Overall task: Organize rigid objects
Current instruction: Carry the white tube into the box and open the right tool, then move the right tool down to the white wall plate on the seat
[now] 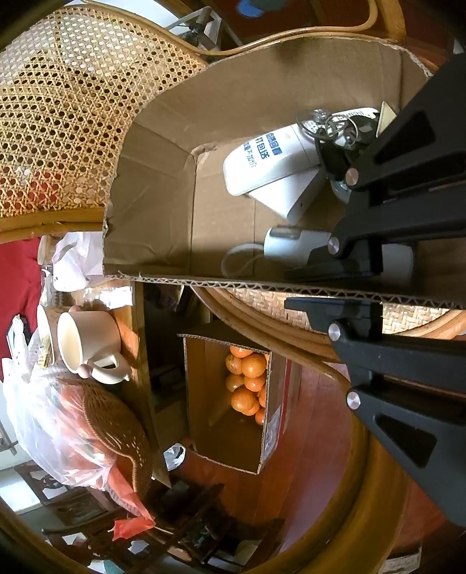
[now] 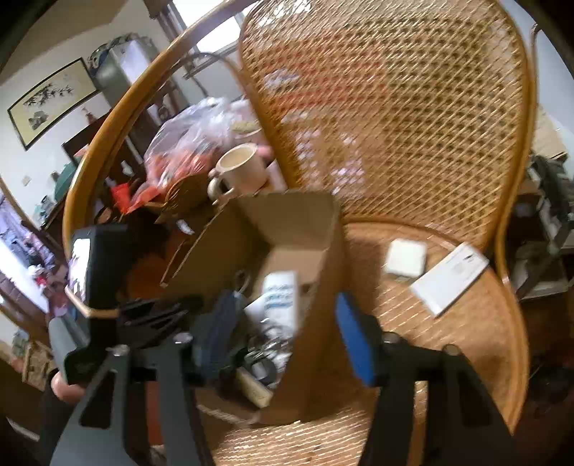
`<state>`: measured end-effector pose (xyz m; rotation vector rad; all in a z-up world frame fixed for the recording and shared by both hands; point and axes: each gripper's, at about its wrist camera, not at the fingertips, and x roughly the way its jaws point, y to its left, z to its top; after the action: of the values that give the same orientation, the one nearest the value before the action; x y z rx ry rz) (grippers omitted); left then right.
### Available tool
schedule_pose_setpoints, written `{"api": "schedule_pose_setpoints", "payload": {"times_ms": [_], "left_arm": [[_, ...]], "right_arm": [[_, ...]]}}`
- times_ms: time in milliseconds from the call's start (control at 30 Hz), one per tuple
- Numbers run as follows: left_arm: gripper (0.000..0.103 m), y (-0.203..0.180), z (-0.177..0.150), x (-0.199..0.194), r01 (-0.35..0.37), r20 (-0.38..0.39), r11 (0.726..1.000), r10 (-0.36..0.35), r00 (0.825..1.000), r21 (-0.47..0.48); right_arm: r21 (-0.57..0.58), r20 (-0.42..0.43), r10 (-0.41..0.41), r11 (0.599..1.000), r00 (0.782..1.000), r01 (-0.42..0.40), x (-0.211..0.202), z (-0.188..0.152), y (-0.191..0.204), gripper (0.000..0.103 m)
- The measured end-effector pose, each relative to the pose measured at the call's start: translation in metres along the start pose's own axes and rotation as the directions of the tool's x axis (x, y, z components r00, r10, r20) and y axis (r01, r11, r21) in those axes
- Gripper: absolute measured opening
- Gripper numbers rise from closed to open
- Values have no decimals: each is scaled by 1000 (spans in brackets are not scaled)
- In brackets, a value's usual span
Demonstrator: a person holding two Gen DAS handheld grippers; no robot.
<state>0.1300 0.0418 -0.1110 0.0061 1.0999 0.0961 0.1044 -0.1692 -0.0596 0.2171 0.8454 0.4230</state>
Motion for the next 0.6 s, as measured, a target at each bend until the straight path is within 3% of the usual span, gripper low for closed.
{"api": "schedule_pose_setpoints", "payload": {"times_ms": [100,200,400,600], "left_arm": [[7,0,0,0,1,1,1000,-1,1000,3],[6,1,0,0,7,1,1000,-7,1000,-7],[6,-1,0,0,-3,2,1000,3,1000,3],[6,-1,1,0,-4,2,1000,4,1000,11]], "right_arm": [[45,16,-35,998,999,34,-5,9,-18,89],[103,22,-73,992,997,71,-5,18,-40,97],[221,-25,-182,958,983,183,8,26,-85,99],[293,-83,-328,894,941,338,37,32,-126,99]]}}
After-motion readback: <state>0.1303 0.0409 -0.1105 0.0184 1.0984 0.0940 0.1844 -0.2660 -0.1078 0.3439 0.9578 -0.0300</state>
